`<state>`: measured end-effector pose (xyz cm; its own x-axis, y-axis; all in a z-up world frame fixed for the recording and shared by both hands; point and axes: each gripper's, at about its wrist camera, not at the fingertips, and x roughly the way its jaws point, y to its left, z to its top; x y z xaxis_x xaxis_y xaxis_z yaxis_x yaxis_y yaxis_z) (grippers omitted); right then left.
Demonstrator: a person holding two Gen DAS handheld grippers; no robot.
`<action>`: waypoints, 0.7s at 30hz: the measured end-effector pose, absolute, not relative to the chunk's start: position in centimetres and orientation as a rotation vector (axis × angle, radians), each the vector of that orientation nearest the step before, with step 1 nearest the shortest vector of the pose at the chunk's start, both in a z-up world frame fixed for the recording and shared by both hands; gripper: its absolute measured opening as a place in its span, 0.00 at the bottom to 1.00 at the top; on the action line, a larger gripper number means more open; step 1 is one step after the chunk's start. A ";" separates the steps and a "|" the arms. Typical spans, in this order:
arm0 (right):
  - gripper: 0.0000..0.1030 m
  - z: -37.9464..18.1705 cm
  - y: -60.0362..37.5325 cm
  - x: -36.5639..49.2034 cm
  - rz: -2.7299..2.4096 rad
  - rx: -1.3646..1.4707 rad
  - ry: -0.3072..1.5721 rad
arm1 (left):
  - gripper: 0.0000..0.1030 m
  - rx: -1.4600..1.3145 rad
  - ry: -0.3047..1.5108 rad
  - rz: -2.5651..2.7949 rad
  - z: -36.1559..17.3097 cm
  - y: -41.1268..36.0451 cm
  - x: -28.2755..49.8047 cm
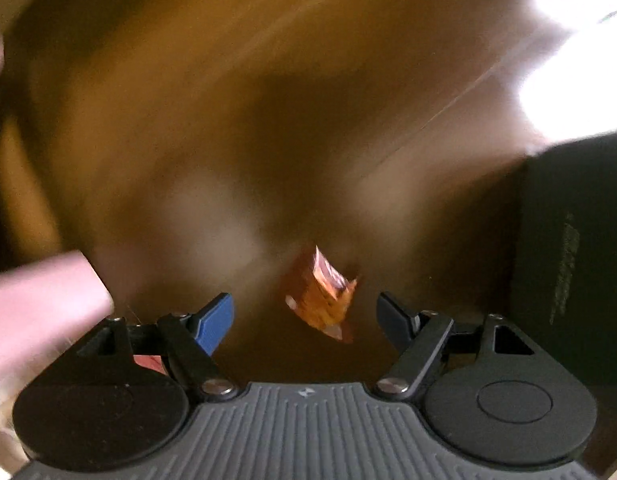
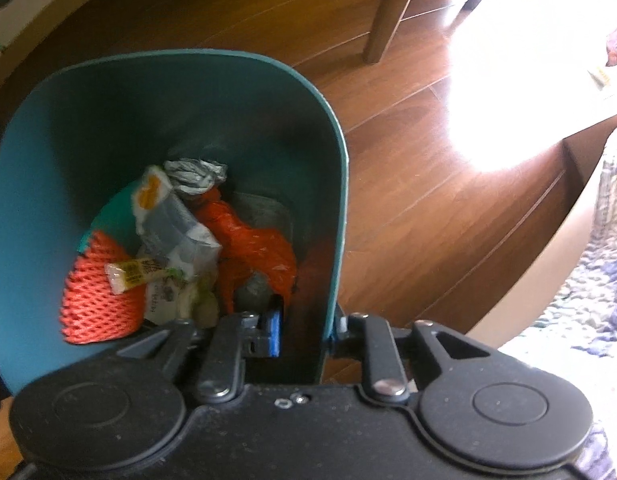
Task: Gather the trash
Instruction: 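Lower the left tool to the orange snack wrapper and grasp it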
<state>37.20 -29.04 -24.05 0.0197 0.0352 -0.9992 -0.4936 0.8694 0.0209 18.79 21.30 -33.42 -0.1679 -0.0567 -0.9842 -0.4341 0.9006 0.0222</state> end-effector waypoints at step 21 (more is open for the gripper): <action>0.28 -24.7 -29.5 37.1 0.419 -0.327 1.513 | 0.66 -0.703 1.729 0.532 -39.3 25.7 15.6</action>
<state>37.10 -29.46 -24.66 0.0101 0.0626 -0.9980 -0.4600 0.8865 0.0509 15.64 25.72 -39.28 -0.1829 -0.1838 -0.9658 -0.6950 0.7190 -0.0052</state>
